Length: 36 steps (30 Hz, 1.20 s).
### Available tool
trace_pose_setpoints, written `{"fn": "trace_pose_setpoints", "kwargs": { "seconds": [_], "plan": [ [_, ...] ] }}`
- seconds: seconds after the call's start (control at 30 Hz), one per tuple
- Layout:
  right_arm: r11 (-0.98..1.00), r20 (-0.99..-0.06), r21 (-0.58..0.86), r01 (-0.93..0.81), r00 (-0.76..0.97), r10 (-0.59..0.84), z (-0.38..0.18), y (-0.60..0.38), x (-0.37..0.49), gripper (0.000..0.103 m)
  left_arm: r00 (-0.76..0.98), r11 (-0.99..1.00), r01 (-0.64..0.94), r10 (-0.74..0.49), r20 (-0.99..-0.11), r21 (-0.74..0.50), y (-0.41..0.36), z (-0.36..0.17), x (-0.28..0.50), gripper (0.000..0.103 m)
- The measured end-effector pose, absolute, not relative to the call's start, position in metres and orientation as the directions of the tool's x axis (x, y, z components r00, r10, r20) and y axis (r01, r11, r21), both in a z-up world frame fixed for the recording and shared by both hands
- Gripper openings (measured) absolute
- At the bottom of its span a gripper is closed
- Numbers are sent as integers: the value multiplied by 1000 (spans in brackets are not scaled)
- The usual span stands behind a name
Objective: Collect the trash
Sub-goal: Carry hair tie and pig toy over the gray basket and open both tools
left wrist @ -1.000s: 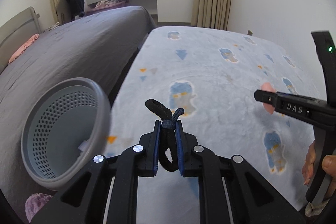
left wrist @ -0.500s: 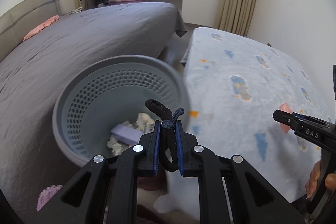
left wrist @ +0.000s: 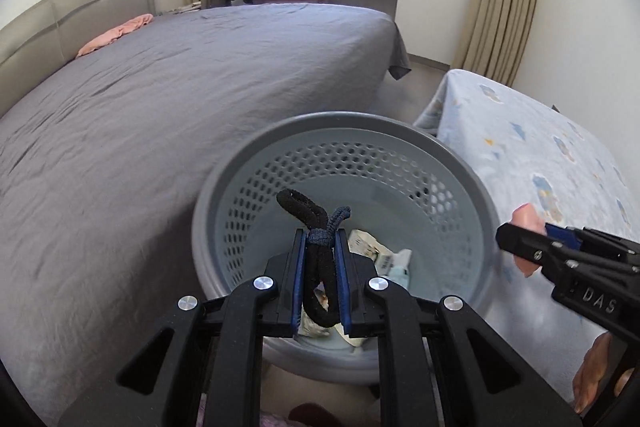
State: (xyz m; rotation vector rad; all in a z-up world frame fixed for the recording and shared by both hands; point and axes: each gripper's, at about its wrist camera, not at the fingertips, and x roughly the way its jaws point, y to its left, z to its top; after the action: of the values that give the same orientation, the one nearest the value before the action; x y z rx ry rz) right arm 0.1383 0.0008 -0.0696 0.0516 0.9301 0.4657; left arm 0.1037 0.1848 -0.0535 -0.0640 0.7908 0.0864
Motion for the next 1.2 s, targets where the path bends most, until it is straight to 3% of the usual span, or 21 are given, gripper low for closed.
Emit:
{"fn": "trace_pose_setpoints", "kwargs": {
  "seconds": [0.5,0.6,0.73,1.2],
  "plan": [
    [872,-752,266,-410,478,454,-77,37,163,36,658,989,-148,76,-750,-30,209,-72,129,19],
    [878,-743,264,-400,495,450,-75,35,163,54,652,987,-161,88,-753,-24,210,-73,129,29],
    [885,-741,250,-393,511,436,-73,30,161,54,662,985,-174,103,-742,-18,211,-70,127,55],
    [895,-741,237,-378,526,418,-71,28,157,58,680,980,-198,134,-721,-5,213,-60,117,74]
  ]
}}
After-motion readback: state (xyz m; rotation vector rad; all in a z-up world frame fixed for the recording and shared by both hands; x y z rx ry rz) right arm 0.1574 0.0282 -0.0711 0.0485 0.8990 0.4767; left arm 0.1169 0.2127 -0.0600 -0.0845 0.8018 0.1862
